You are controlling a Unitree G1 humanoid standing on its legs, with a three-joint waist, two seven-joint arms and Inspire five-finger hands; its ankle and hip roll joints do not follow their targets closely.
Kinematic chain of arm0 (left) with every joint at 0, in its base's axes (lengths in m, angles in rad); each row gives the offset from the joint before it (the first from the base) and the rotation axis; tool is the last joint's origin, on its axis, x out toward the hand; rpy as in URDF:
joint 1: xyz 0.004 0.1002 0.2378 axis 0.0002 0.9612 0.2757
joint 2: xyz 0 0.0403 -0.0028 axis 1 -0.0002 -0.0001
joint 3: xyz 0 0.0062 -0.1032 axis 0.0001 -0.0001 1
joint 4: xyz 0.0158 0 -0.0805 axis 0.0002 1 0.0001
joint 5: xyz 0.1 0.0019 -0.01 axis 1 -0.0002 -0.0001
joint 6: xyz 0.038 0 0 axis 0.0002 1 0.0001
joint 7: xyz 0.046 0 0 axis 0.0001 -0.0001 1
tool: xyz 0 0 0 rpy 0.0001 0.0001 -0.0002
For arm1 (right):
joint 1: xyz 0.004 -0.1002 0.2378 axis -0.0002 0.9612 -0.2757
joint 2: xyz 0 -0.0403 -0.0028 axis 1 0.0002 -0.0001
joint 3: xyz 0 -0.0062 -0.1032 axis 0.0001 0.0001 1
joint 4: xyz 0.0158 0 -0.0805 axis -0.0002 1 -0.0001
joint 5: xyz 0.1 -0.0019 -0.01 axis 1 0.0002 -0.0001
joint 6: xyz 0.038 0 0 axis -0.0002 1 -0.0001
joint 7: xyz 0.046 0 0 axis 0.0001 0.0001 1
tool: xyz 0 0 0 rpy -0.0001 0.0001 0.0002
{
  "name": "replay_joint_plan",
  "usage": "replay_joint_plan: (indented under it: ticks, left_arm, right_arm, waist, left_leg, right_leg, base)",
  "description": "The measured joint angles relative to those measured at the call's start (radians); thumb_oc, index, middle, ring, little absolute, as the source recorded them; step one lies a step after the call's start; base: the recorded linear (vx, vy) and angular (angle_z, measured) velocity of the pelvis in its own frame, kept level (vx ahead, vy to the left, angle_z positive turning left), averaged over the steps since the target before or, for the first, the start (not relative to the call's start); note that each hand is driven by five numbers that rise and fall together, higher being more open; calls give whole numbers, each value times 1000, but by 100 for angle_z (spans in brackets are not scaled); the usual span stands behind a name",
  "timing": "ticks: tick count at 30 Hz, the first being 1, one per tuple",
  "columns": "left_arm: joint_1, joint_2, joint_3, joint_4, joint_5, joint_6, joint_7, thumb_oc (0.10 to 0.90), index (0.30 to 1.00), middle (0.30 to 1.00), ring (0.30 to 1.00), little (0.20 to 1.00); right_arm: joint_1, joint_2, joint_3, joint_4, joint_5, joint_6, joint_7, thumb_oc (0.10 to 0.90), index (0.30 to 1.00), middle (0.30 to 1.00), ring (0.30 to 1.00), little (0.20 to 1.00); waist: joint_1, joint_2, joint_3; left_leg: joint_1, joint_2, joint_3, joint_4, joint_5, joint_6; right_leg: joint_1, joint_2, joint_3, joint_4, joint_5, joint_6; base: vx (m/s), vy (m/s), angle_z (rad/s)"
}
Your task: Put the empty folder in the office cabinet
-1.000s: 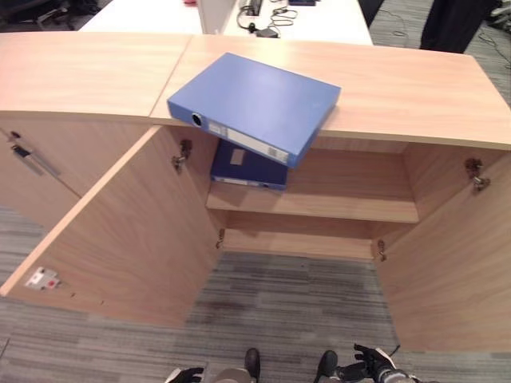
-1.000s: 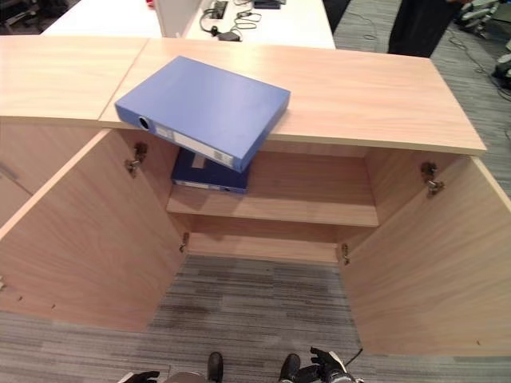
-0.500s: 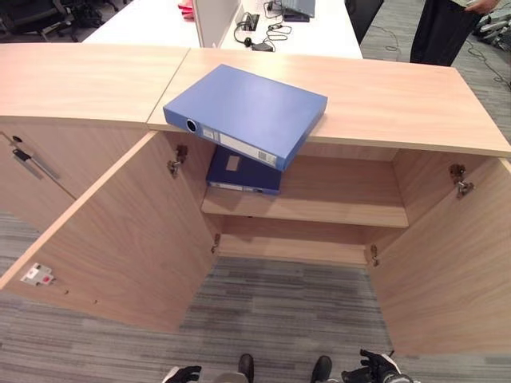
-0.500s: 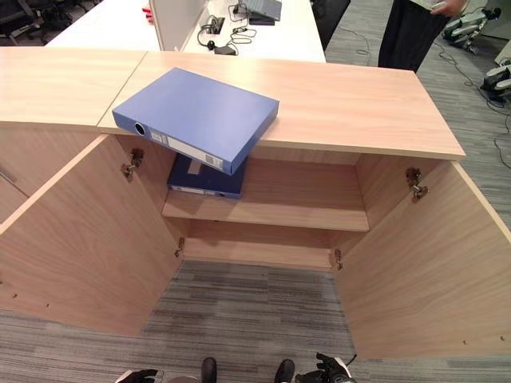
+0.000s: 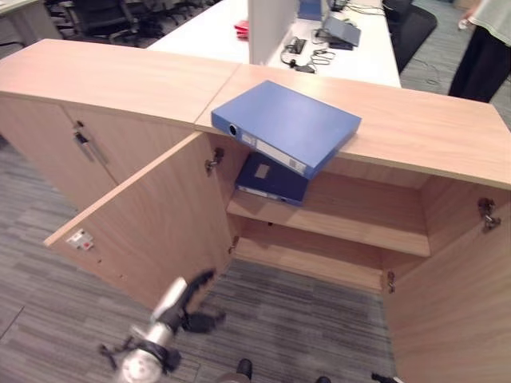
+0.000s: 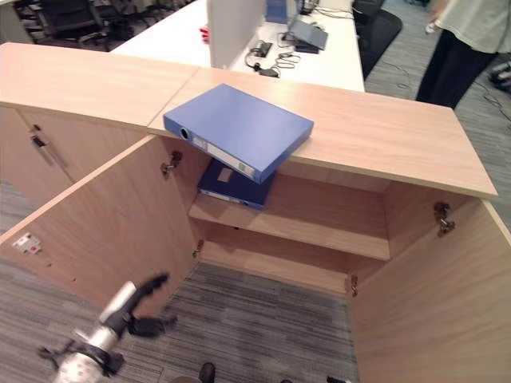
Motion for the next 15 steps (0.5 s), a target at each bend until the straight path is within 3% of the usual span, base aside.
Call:
replay_joint_plan:
  ticks: [3,7,12,15]
  left_arm:
    - [-6,-2,98,0,40,18,61,800,900,900,900,900]
    - [7,20,127,-86,144,32,125,800,900,900,900,900]
    - [-40,241,129,-247,304,1,163,800,900,900,900,900]
    - [-107,303,140,-270,348,-25,199,800,900,900,900,900]
  right_arm:
    - [15,0,11,-35,-8,4,-3,800,900,900,900,900]
    - [45,1,45,-110,-7,-5,6,800,900,900,900,900]
    - [46,4,72,-116,-6,-25,13,800,900,900,900,900]
    - [46,-5,88,-124,-5,-29,13,800,900,900,900,900]
  waist:
    - [-6,4,0]
    - [-6,-4,7]
    - [-12,-5,11]
    - [-17,5,10]
  left_leg:
    - [1,11,1,3,3,-9]
    - [10,28,6,4,9,-15]
    - [15,42,11,3,8,-28]
    - [20,44,25,3,4,-34]
  right_leg:
    - [0,11,1,0,-3,-6]
    - [0,27,4,0,-7,-13]
    - [1,40,9,0,-11,-18]
    - [-2,41,21,0,-10,-18]
  base:
    - [20,-70,-2]
    - [15,-71,-5]
    - [8,-39,-4]
    - [-1,-20,-14]
